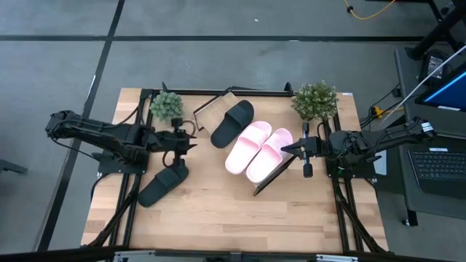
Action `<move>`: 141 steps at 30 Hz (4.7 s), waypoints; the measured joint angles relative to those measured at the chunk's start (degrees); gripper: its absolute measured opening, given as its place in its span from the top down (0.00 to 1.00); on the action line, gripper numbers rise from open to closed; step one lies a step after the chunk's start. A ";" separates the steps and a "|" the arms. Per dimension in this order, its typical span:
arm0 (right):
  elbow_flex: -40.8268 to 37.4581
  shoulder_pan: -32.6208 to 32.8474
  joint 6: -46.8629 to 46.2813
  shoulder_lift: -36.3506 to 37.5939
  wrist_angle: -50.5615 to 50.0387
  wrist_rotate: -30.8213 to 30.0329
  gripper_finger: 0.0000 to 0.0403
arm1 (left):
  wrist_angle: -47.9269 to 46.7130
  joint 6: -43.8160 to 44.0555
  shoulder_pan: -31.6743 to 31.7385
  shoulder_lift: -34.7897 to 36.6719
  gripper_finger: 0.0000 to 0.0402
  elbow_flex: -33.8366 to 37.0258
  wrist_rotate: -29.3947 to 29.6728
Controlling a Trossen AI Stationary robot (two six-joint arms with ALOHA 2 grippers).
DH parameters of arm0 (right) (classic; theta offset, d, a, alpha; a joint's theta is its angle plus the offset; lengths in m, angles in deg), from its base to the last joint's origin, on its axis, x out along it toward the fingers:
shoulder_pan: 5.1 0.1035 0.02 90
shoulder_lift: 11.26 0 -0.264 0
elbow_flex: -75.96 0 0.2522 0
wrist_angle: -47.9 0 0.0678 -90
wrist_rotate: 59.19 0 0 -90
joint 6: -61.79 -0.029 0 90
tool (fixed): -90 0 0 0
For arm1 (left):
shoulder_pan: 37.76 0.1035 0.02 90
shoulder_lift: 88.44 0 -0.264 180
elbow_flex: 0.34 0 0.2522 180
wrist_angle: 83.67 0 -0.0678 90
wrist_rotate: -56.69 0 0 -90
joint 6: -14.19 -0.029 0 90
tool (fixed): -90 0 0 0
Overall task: Pick and place slides into the shelf
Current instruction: Put the black slipper on the shelf
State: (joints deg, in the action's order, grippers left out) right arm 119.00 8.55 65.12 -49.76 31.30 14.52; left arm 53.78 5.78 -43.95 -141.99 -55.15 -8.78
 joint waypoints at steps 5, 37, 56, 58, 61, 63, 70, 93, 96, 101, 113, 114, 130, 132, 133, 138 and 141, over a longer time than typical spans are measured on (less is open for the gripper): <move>0.00 -0.02 -0.91 0.02 1.70 0.00 0.99 | 0.44 6.35 -5.81 6.65 0.73 6.39 4.51; -0.02 -1.70 5.32 0.02 3.82 -0.78 0.99 | 20.43 6.98 -17.36 19.04 0.73 17.89 17.81; 0.00 -2.40 5.90 0.02 3.61 -0.61 0.99 | 24.28 4.83 -17.34 19.00 0.73 17.87 7.63; -0.02 -2.40 5.87 0.02 3.61 -0.60 0.99 | 24.26 4.84 -17.34 19.00 0.73 17.87 7.65; -0.02 -2.40 5.93 0.02 3.59 -0.59 0.99 | 24.23 4.86 -17.35 19.00 0.73 17.87 7.65; -0.02 -2.40 5.79 0.02 3.29 -0.59 0.99 | 24.01 4.86 -17.34 19.00 0.73 17.87 7.67; -0.01 -2.40 3.69 0.00 -0.55 -0.57 0.99 | 13.69 5.28 -17.36 19.00 0.73 17.85 7.19; 0.00 -2.40 2.73 0.02 2.39 -0.57 0.99 | 1.81 29.75 -30.82 19.09 0.73 17.78 -3.31; 0.00 -2.40 2.79 0.02 2.53 -0.57 0.99 | -0.57 35.79 -32.19 19.06 0.73 17.76 -6.05; -0.02 -2.40 2.76 0.02 2.58 -0.59 0.99 | -8.85 52.48 -32.74 19.06 0.73 14.78 -12.56; 0.00 -2.38 3.06 0.02 2.07 -0.59 0.99 | -15.53 76.89 -33.75 17.76 0.73 12.69 -23.16; 0.00 -2.39 3.07 0.02 1.97 -0.59 0.99 | -16.29 78.19 -33.75 17.20 0.73 12.69 -23.70; 0.00 -2.40 3.06 0.00 0.31 -0.59 0.99 | -24.01 75.92 -33.71 2.67 0.73 12.71 -18.30; 0.00 -2.40 3.11 0.00 0.05 -0.59 0.99 | -22.43 72.29 -33.69 1.00 0.73 12.71 -14.50; -0.01 -2.40 3.12 0.00 0.05 -0.58 0.99 | -21.25 70.50 -33.69 0.31 0.73 12.71 -12.48; 0.00 -2.40 3.04 0.00 0.07 -0.59 0.99 | -14.71 59.45 -33.32 -1.99 0.73 12.73 -2.95; 0.00 -2.39 3.02 0.00 0.07 -0.57 0.99 | -11.08 54.46 -31.91 -2.66 0.73 12.73 0.44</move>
State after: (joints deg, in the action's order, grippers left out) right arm 119.00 6.17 68.14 -49.76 31.37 13.95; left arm 42.70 60.24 -75.86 -144.65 -42.42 -8.34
